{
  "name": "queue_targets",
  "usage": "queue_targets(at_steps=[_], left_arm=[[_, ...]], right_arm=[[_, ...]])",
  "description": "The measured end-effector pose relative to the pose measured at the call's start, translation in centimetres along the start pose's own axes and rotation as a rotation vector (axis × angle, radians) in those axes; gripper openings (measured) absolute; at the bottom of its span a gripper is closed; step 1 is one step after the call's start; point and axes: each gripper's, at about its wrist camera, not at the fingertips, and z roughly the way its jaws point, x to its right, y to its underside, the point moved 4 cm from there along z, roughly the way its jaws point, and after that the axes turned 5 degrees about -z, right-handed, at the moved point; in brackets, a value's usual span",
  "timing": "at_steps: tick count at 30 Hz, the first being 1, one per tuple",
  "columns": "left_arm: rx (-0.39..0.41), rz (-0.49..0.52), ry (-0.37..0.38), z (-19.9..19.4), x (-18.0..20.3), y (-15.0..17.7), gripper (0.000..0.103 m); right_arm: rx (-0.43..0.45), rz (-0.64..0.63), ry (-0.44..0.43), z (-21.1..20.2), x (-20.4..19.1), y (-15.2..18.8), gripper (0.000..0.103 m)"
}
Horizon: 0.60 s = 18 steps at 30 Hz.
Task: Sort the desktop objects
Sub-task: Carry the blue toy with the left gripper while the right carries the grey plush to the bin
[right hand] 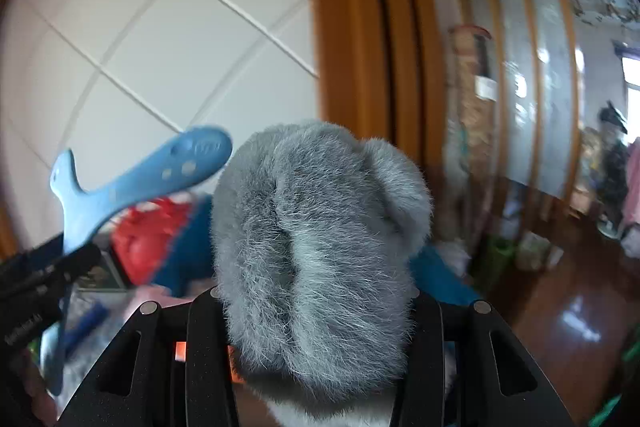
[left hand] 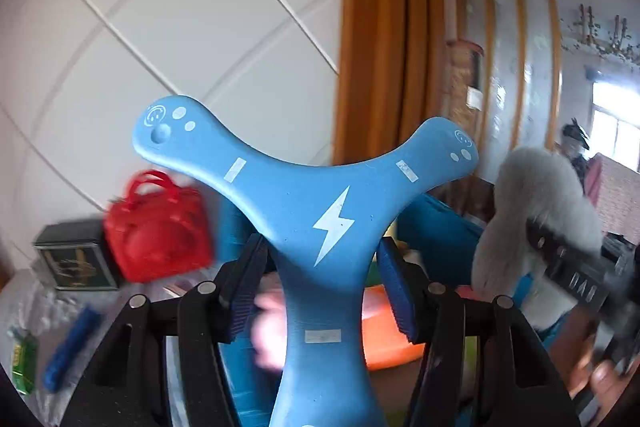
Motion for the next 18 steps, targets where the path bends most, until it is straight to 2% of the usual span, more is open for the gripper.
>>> queue_targets(at_steps=[6,14,16,18], left_arm=[[-0.104,0.008,0.030,5.0,5.0,0.6,0.056],[-0.156,0.022,-0.008,9.0,6.3,1.0,0.057],[-0.157,0.029,-0.016,9.2,6.3,1.0,0.060],[-0.141,0.044,-0.031,9.1,6.1,1.0,0.070]], right_arm=[[-0.083,0.018,0.018,3.0,3.6,2.4,0.042],[-0.129,0.001,0.016,6.1,5.2,3.6,0.046],[-0.141,-0.005,0.017,6.8,5.3,3.8,0.050],[-0.147,-0.004,0.013,7.2,5.3,4.0,0.050]])
